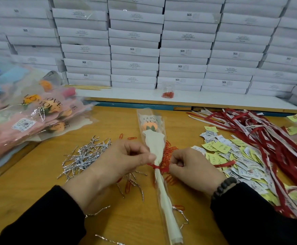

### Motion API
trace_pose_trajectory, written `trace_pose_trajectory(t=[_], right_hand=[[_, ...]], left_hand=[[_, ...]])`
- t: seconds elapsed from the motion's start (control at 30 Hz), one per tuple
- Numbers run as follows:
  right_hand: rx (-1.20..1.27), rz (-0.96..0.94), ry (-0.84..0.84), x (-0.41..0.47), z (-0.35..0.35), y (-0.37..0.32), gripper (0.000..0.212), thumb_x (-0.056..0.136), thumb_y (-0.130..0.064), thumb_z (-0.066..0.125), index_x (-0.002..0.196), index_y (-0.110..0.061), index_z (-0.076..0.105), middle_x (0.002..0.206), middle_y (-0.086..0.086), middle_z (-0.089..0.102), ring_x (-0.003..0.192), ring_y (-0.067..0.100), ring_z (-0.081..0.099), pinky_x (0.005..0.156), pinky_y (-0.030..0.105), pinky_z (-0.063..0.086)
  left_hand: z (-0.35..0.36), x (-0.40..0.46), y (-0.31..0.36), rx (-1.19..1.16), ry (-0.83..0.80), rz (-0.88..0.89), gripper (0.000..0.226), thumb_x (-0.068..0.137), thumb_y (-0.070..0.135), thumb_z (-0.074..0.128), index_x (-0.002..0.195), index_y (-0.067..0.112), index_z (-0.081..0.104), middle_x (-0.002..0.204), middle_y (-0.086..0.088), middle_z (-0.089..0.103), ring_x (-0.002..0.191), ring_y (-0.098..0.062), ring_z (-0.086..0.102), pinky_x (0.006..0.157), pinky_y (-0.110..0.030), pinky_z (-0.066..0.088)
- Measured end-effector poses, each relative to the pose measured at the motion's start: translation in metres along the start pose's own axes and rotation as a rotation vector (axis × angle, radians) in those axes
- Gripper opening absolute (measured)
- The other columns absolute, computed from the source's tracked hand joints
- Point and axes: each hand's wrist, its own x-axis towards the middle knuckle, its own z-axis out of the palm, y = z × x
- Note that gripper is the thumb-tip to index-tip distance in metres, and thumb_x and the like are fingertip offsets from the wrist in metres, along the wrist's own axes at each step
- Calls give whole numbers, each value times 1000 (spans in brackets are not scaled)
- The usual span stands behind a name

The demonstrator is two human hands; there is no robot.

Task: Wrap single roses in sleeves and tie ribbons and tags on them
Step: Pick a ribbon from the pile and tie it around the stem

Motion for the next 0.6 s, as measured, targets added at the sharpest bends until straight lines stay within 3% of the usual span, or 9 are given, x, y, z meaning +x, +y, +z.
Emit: trace_pose_trajectory(t=[0.1, 0.23, 0.3, 0.43, 0.6], right_hand=[[38, 10, 7, 0, -2, 0, 19, 83, -17, 57, 64, -16, 55, 56, -5, 47, 53, 8, 41, 55, 23, 39], [87, 10, -4, 0, -4, 0, 17, 81, -14, 58, 64, -11, 59, 50, -7, 43, 46, 5, 37, 50, 19, 34], [103, -7, -18, -1, -4, -1, 15, 79, -13, 58, 68, -4, 61, 50, -5, 43, 45, 5, 36, 49, 20, 33], [122, -53, -66, -3, -2, -6, 14, 79, -12, 58, 66, -9, 61, 51, -7, 45, 45, 3, 38, 51, 19, 35], [124, -116, -112, -5, 2, -12, 25, 79, -11, 58, 56, -20, 54, 46, -10, 43, 45, 2, 39, 52, 16, 36]], left_hand=[[-1, 2, -1, 388, -19, -39, 14, 70, 28, 76, 65, 16, 72, 54, 8, 58, 50, -3, 47, 50, -15, 39], [-3, 4, -6, 1037, 98, -33, 10, 84, 36, 64, 82, 29, 71, 86, 11, 67, 81, -10, 60, 72, -27, 51], [-4, 5, -8, 1218, 184, 18, 17, 90, 36, 54, 93, 28, 69, 94, 9, 64, 88, -14, 59, 69, -25, 47], [-3, 7, -12, 1345, 342, 69, 28, 97, 37, 40, 106, 28, 64, 100, 7, 61, 93, -17, 60, 63, -26, 38], [2, 6, -18, 1178, 521, 190, 24, 95, 37, 45, 102, 29, 67, 94, 5, 67, 86, -21, 63, 63, -28, 40]])
